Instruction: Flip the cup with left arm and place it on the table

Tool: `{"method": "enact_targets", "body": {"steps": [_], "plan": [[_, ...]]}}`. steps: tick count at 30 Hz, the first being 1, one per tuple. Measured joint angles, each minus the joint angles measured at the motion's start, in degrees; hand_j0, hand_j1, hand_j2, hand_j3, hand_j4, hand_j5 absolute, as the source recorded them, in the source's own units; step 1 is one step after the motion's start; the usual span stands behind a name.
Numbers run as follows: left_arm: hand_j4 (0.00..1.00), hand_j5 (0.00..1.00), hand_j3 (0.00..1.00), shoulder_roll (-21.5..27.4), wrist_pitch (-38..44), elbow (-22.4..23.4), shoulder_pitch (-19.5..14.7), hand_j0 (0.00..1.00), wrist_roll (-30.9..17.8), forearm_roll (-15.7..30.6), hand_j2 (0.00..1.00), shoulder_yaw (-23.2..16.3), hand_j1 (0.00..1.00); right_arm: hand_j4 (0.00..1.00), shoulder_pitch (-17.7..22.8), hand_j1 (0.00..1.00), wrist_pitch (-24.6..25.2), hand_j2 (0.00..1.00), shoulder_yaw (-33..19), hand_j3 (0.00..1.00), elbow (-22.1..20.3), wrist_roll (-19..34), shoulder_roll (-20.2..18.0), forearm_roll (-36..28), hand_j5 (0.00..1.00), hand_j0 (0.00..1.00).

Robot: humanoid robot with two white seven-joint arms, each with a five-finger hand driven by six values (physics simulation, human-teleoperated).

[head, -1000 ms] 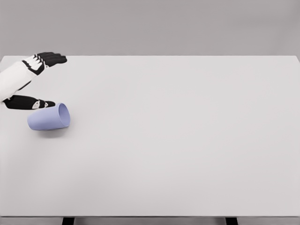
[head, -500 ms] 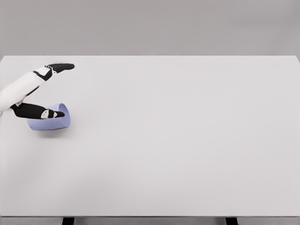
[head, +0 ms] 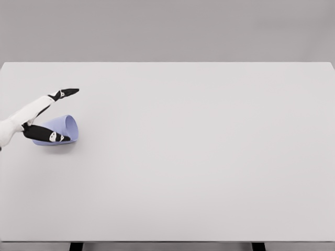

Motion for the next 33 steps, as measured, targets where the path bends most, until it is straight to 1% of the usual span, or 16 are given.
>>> {"method": "enact_targets", "body": {"steps": [9, 22, 28, 33], "plan": [[1.00, 1.00, 1.00, -0.1, 4.3, 0.0, 0.1, 1.00, -1.9, -0.1, 1.00, -0.4, 1.00, 1.00, 0.0, 1.00, 0.0, 1.00, 0.0, 1.00, 0.0, 0.0, 0.0, 0.0, 1.00, 1.00], [1.00, 1.00, 1.00, -2.3, 15.1, 0.0, -0.7, 1.00, -1.5, -1.3, 1.00, -0.4, 1.00, 1.00, 0.0, 1.00, 0.0, 1.00, 0.0, 1.00, 0.0, 0.0, 0.0, 0.0, 1.00, 1.00], [1.00, 1.00, 1.00, -3.0, 16.4, 0.1, -0.6, 1.00, -1.5, -1.4, 1.00, -0.7, 1.00, 1.00, 0.0, 1.00, 0.0, 1.00, 0.0, 1.00, 0.0, 0.0, 0.0, 0.0, 1.00, 1.00], [1.00, 1.00, 1.00, -4.1, 16.6, 0.4, -0.7, 1.00, -1.4, -3.4, 1.00, -0.8, 1.00, 1.00, 0.0, 1.00, 0.0, 1.00, 0.0, 1.00, 0.0, 0.0, 0.0, 0.0, 1.00, 1.00]]}}
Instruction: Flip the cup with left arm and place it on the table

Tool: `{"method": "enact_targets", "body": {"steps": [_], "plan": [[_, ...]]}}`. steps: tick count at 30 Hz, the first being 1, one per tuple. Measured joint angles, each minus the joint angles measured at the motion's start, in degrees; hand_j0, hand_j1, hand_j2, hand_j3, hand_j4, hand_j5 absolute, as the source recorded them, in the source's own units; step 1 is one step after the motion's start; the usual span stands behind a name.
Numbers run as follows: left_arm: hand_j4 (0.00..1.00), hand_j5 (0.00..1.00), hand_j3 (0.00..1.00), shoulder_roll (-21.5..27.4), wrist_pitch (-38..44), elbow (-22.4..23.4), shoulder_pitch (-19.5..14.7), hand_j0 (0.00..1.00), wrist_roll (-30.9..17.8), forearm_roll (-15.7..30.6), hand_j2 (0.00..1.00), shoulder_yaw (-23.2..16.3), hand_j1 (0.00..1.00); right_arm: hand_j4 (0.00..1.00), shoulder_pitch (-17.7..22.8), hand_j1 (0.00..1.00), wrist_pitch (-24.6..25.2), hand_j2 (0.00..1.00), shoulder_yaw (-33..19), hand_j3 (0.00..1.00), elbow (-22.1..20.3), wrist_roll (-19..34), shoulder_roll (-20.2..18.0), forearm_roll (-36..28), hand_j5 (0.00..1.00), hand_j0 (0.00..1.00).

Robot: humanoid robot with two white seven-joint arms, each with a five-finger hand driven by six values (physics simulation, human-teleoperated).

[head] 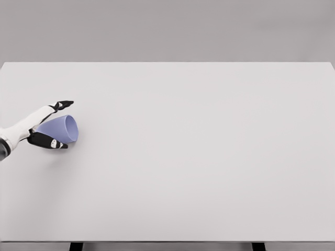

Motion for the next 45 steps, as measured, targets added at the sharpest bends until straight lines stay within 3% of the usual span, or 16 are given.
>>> {"method": "enact_targets", "body": {"steps": [28, 35, 45], "plan": [[1.00, 1.00, 1.00, -2.9, 2.2, 2.2, -0.1, 1.00, 0.1, -4.6, 1.00, -0.8, 1.00, 1.00, 0.0, 1.00, 0.0, 1.00, 0.0, 1.00, 0.0, 0.0, 0.0, 0.0, 1.00, 1.00], [0.76, 0.76, 0.76, -3.2, 2.1, 2.3, 0.0, 0.76, 0.2, -5.3, 0.76, -0.7, 0.76, 1.00, 0.0, 1.00, 0.0, 1.00, 0.0, 1.00, 0.0, 0.0, 0.0, 0.0, 1.00, 1.00], [0.76, 0.76, 0.76, -3.2, 2.1, 1.8, -0.2, 0.76, 0.4, -4.7, 0.76, -0.4, 0.76, 1.00, 0.0, 1.00, 0.0, 1.00, 0.0, 1.00, 0.0, 0.0, 0.0, 0.0, 1.00, 1.00]]}}
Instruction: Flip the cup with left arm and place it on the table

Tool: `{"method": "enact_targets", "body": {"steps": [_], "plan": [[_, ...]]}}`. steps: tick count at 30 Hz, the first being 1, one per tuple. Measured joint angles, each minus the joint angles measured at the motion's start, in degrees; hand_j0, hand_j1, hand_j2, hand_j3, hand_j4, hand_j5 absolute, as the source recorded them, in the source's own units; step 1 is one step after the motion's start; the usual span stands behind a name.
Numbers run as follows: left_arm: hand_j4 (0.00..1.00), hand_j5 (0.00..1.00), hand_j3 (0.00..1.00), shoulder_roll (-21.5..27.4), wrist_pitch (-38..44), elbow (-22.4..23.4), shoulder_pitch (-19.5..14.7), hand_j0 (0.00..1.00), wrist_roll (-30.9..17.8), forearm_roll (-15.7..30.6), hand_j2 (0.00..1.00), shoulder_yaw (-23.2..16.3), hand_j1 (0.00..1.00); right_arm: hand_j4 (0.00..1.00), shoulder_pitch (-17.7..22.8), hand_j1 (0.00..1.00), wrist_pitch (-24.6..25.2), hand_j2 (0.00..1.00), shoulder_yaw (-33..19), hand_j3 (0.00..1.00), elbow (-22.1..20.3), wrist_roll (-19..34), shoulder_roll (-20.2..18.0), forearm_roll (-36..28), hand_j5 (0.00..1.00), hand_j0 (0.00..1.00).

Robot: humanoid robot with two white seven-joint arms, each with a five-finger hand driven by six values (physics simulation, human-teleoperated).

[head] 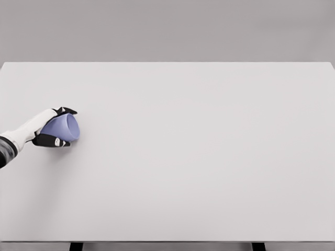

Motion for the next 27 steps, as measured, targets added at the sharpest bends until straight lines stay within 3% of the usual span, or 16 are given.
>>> {"method": "enact_targets", "body": {"steps": [8, 27], "plan": [[0.78, 0.78, 0.78, -3.0, -0.8, -0.5, -0.2, 0.78, 0.7, 1.2, 0.78, 2.2, 0.78, 1.00, 0.0, 1.00, 0.0, 1.00, 0.0, 1.00, 0.0, 0.0, 0.0, 0.0, 1.00, 1.00], [0.79, 0.79, 0.79, -11.0, -1.8, -0.8, 3.8, 0.79, 0.7, 10.8, 0.79, 13.2, 0.79, 1.00, 0.0, 1.00, 0.0, 1.00, 0.0, 1.00, 0.0, 0.0, 0.0, 0.0, 1.00, 1.00]]}}
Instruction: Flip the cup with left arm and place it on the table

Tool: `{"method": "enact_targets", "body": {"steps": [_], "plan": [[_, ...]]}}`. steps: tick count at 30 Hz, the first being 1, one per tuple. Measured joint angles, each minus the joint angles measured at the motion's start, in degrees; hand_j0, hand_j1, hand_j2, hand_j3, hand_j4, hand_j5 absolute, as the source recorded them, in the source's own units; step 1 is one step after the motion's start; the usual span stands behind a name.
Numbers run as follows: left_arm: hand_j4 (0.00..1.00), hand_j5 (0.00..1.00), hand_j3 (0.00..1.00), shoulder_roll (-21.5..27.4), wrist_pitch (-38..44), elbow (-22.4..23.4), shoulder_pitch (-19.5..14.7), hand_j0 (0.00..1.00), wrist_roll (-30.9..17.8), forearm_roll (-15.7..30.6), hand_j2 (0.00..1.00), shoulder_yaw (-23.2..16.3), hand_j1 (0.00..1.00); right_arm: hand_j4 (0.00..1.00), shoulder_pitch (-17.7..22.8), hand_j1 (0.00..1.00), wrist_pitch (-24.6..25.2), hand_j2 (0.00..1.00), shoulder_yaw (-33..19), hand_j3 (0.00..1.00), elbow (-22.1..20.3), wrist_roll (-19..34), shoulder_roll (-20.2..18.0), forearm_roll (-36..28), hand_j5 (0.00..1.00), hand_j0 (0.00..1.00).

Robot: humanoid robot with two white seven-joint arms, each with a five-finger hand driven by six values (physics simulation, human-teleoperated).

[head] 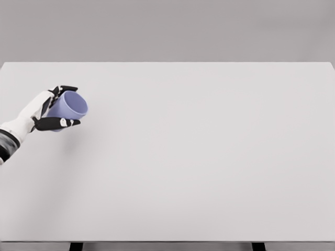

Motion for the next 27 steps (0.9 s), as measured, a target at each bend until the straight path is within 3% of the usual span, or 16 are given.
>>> {"method": "enact_targets", "body": {"steps": [27], "plan": [[0.81, 0.81, 0.81, -9.6, -5.1, 0.7, 2.5, 0.81, 0.0, 4.1, 0.81, 7.1, 0.81, 1.00, 0.0, 1.00, 0.0, 1.00, 0.0, 1.00, 0.0, 0.0, 0.0, 0.0, 1.00, 1.00]]}}
